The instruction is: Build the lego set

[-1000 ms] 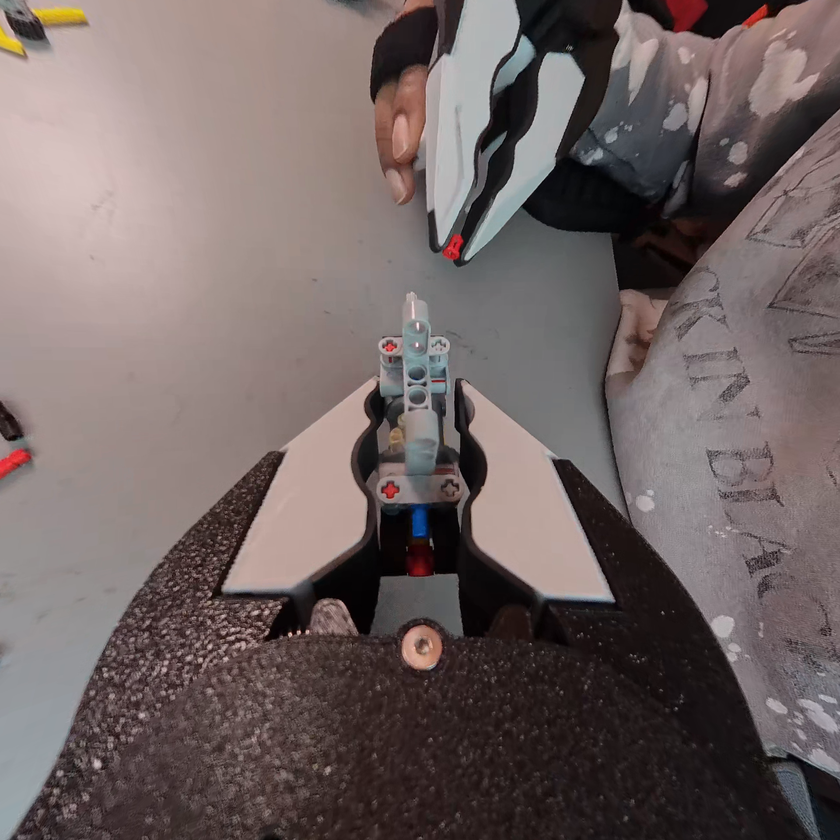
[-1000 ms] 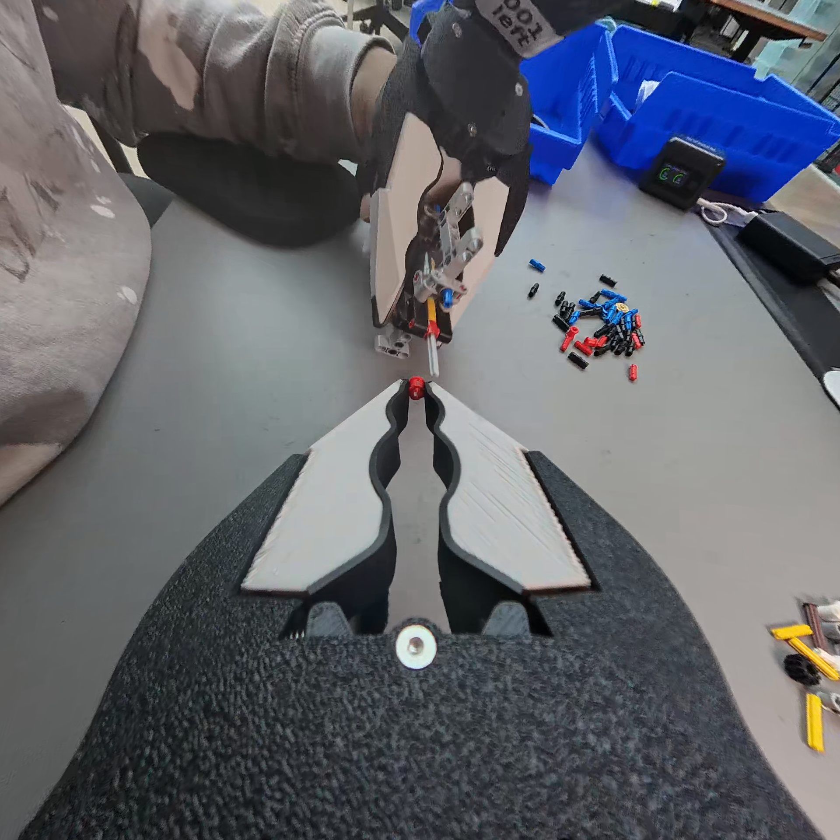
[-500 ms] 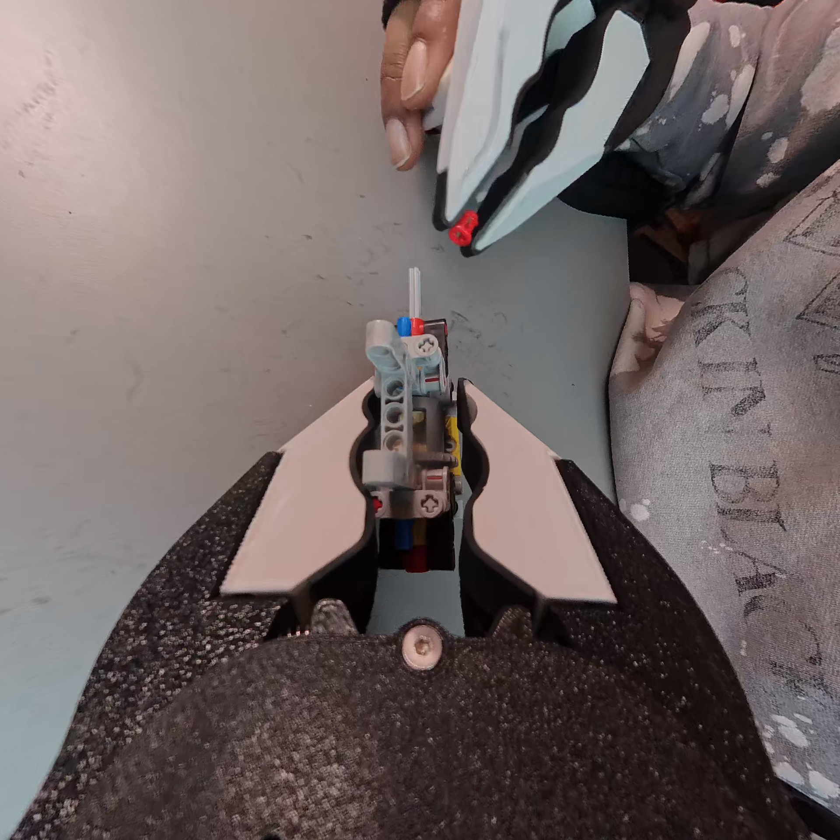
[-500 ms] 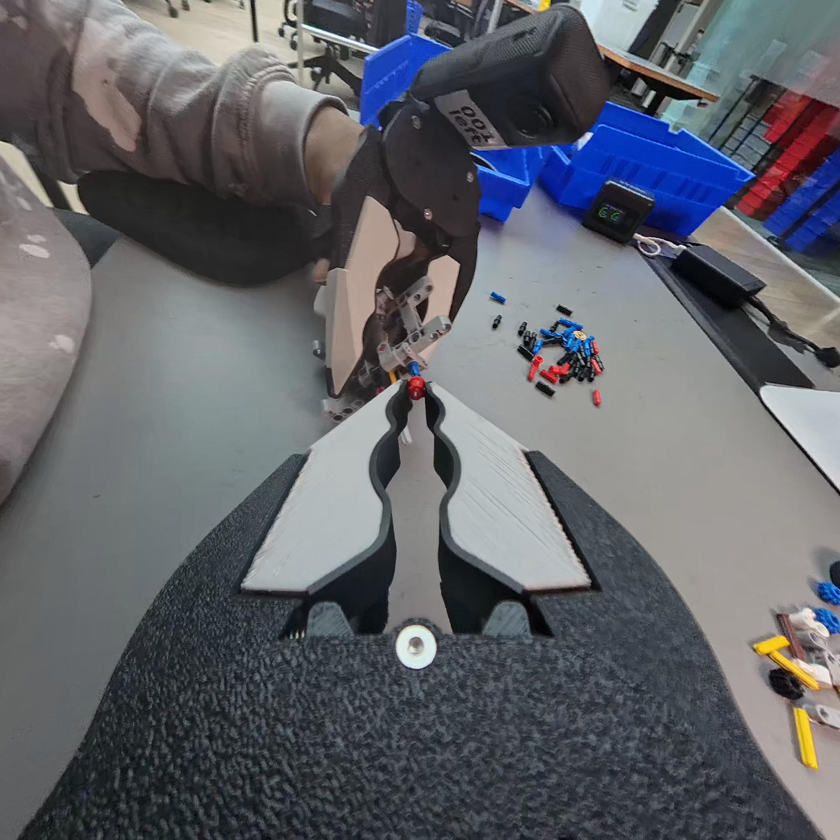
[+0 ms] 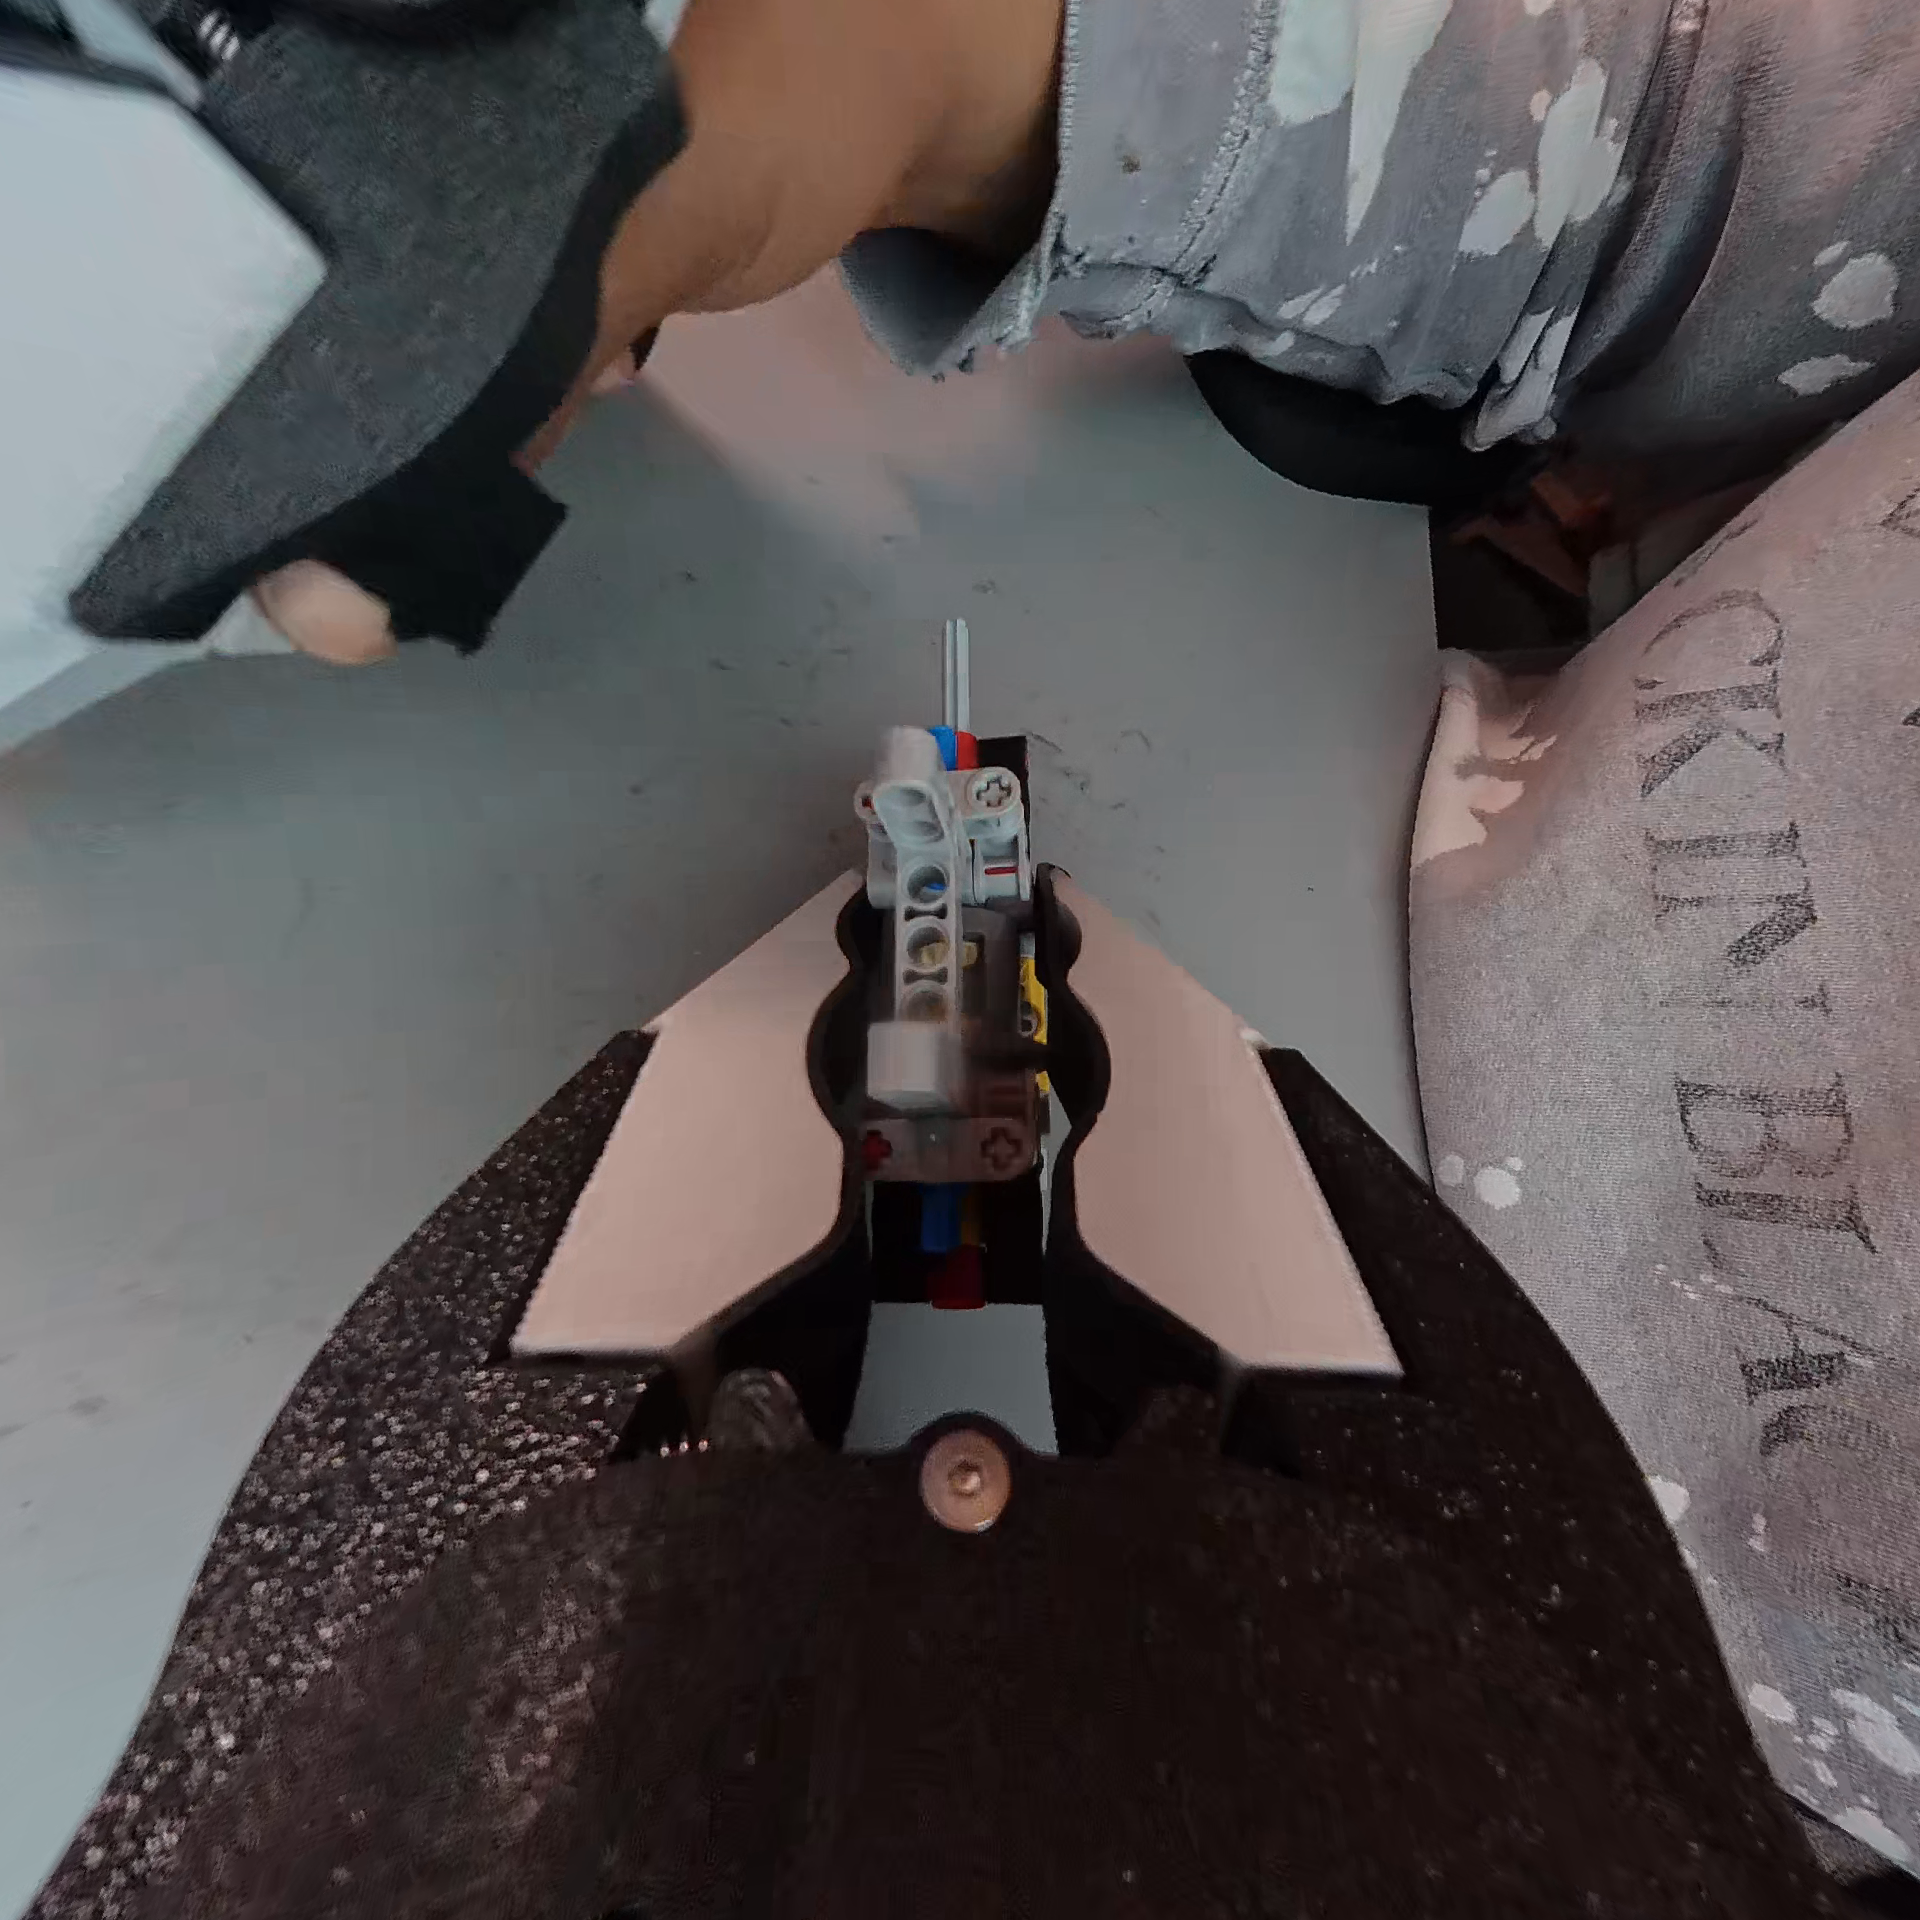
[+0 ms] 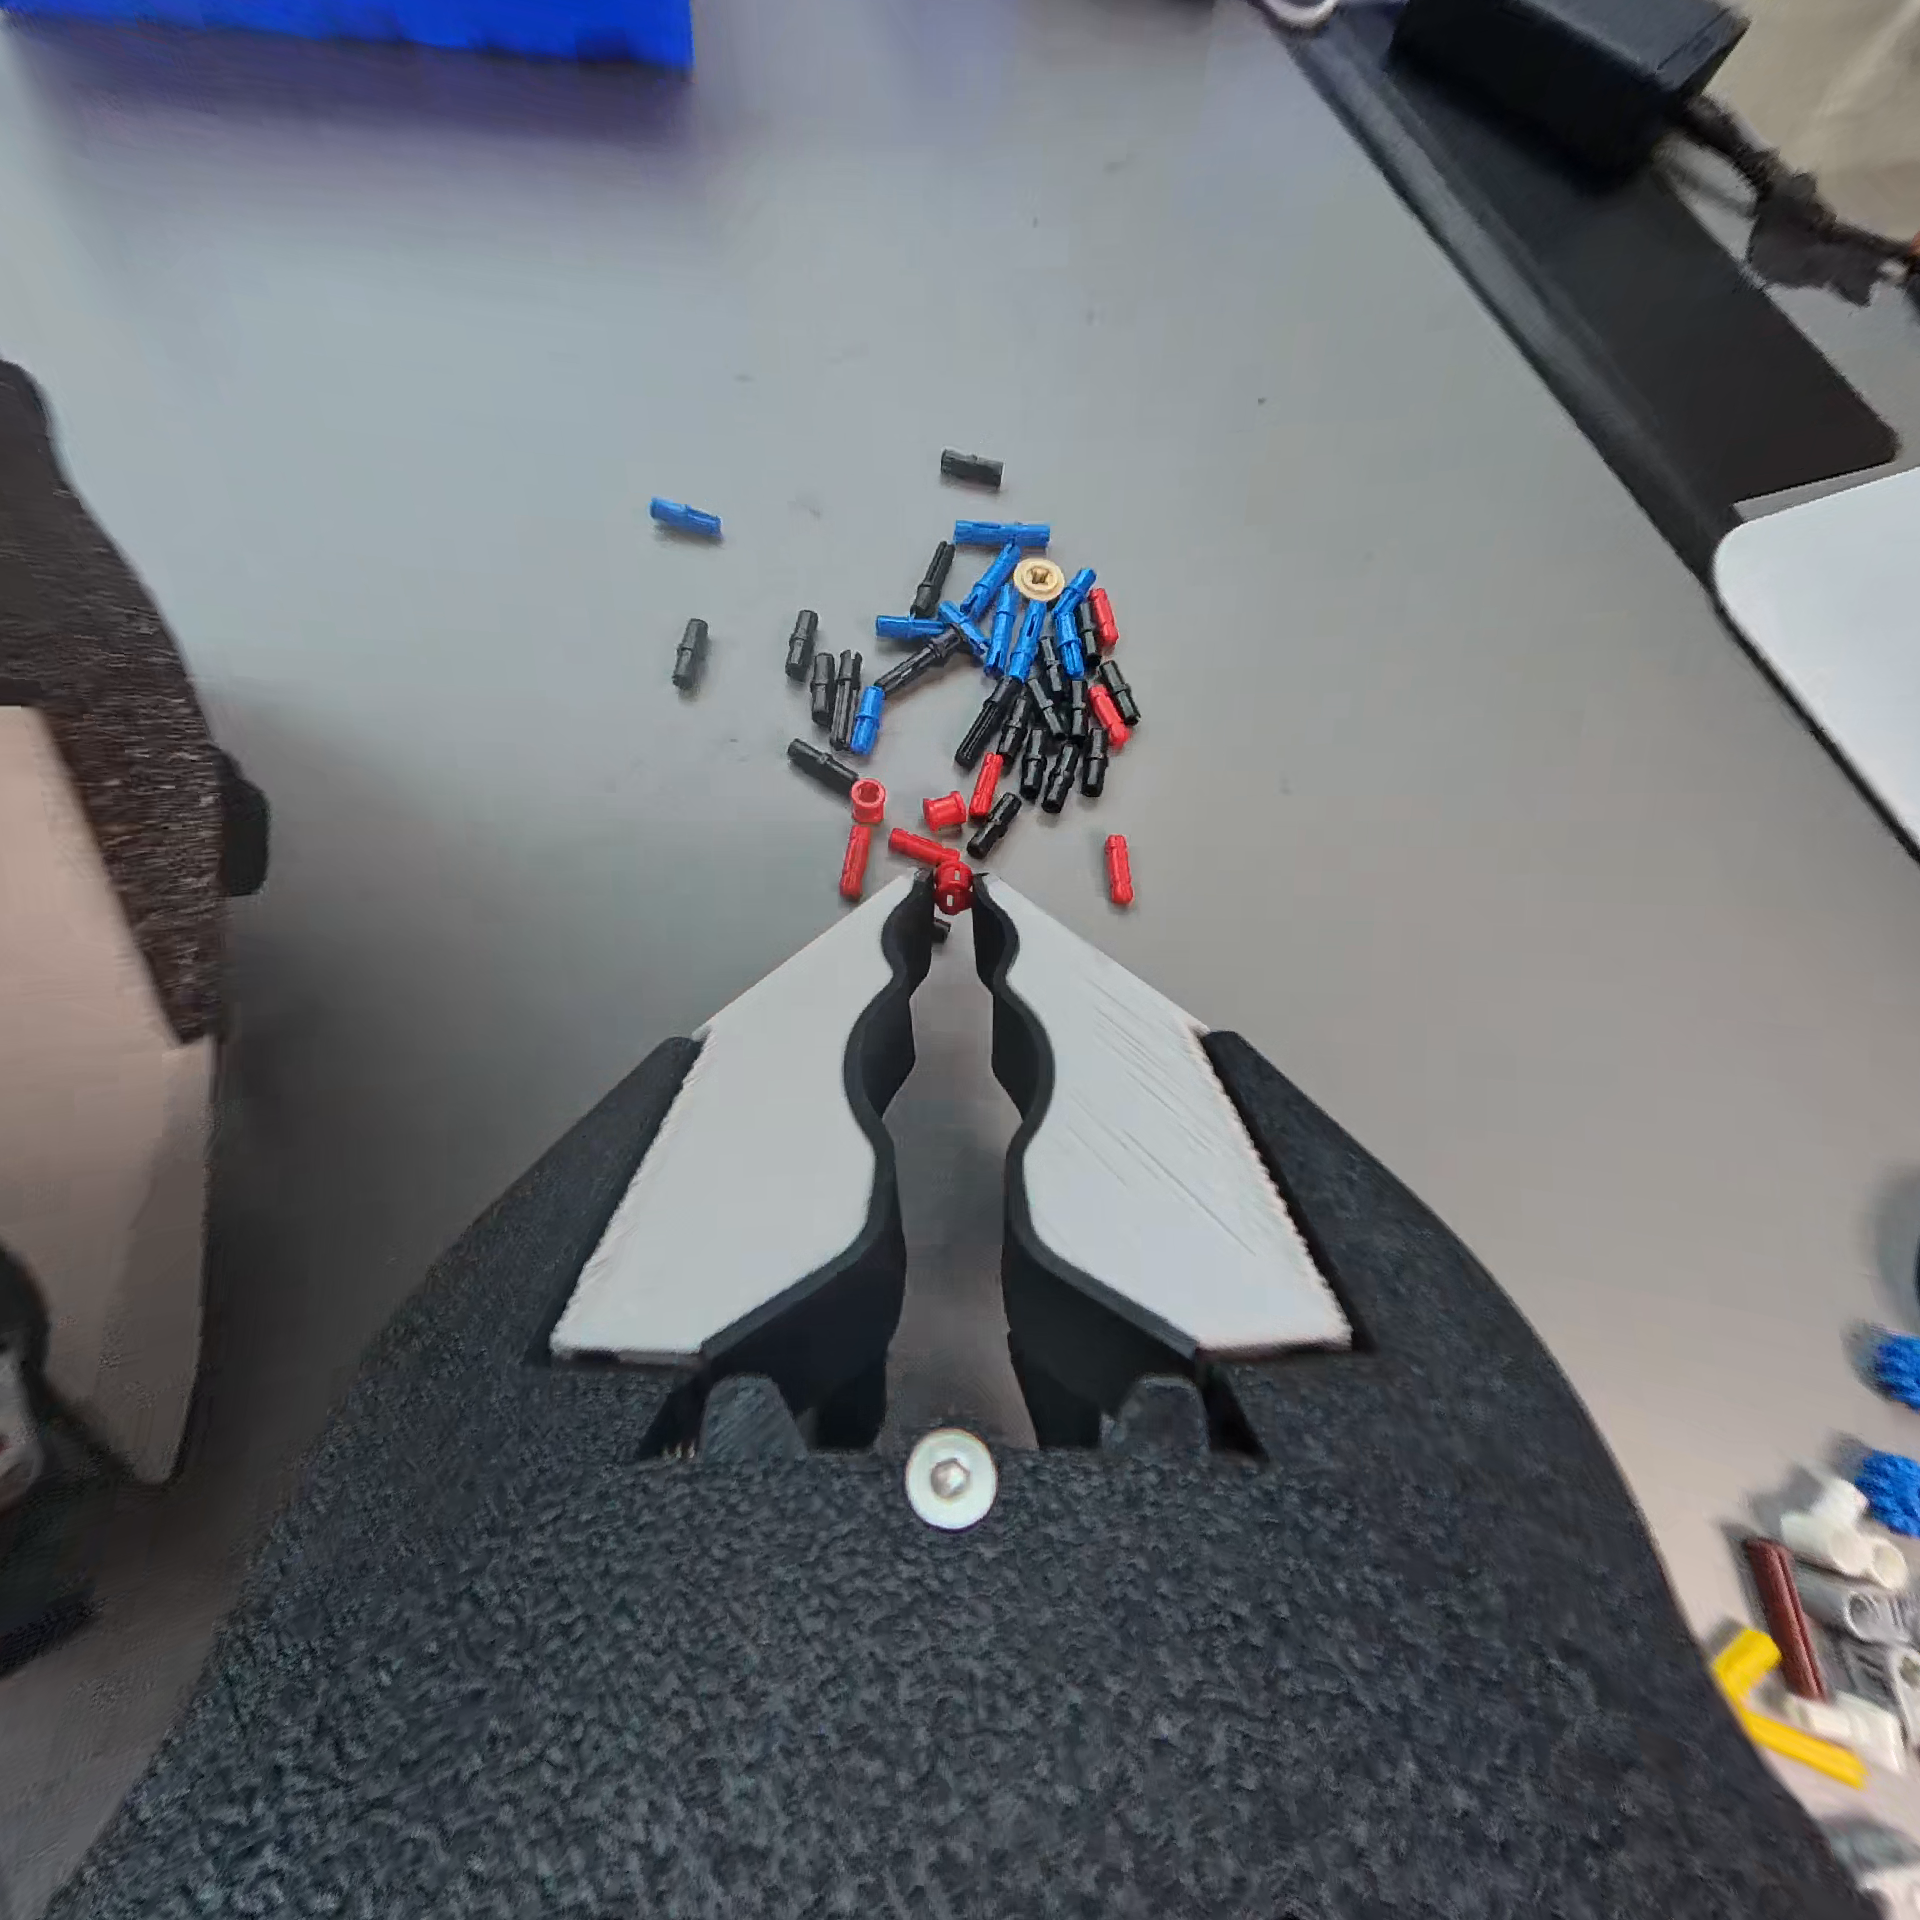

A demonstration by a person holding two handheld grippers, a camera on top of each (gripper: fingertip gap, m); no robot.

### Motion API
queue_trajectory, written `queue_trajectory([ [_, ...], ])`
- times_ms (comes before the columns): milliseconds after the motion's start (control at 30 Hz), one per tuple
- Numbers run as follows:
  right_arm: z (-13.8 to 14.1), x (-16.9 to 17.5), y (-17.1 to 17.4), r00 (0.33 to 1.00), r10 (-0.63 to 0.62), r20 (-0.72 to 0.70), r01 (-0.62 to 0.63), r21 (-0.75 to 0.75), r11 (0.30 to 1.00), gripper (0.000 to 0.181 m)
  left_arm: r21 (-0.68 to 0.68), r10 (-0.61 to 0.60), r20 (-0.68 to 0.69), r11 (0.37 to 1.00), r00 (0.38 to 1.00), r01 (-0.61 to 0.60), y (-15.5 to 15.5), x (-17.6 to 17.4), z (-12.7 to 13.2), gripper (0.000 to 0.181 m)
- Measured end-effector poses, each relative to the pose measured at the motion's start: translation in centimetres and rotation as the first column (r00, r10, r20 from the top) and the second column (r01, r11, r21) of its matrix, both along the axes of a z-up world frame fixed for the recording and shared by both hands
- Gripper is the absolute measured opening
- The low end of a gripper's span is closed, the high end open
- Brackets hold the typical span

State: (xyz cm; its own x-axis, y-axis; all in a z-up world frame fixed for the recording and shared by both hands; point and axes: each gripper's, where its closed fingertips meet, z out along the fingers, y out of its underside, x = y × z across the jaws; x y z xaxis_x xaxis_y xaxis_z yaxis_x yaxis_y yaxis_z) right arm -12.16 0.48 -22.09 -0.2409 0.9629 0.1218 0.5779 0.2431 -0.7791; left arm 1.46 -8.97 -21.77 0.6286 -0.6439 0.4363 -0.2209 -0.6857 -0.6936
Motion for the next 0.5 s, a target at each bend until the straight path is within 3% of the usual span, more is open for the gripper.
queue_trajectory([
  [33,-0.8,-0.4,0.1,0.999,0.004,0.044,-0.005,0.019,1.000,0.006,0.007,0.003,0.001,1.000,1.000,-0.003,0.0,0.0,0.1,0.028],
  [100,-0.7,-1.0,0.4,0.999,0.007,0.041,-0.009,0.062,0.998,0.007,0.025,0.014,0.006,1.000,1.000,-0.014,0.2,-0.2,0.3,0.028],
  [167,0.1,-1.0,0.1,1.000,0.017,0.010,-0.017,0.021,1.000,0.022,0.053,0.032,0.013,0.998,0.999,-0.033,0.5,-0.5,0.8,0.027],
  [300,4.9,2.0,-0.9,0.977,0.125,-0.170,-0.152,-0.156,0.976,0.025,0.157,0.053,0.028,0.986,0.998,-0.056,1.2,-0.9,2.3,0.026],
  [400,8.5,7.7,-3.7,0.903,0.323,-0.284,-0.408,-0.333,0.850,0.023,0.232,0.039,0.015,0.972,0.999,-0.042,1.3,-0.8,3.0,0.025],
  [467,9.2,11.1,-5.1,0.868,0.402,-0.291,-0.493,-0.414,0.766,0.027,0.258,0.041,0.006,0.965,0.999,-0.041,1.5,-0.7,3.3,0.026],
  [500,9.0,12.2,-5.6,0.860,0.423,-0.287,-0.509,-0.413,0.755,0.028,0.262,0.037,0.005,0.964,0.999,-0.037,1.5,-0.6,3.4,0.026],
])
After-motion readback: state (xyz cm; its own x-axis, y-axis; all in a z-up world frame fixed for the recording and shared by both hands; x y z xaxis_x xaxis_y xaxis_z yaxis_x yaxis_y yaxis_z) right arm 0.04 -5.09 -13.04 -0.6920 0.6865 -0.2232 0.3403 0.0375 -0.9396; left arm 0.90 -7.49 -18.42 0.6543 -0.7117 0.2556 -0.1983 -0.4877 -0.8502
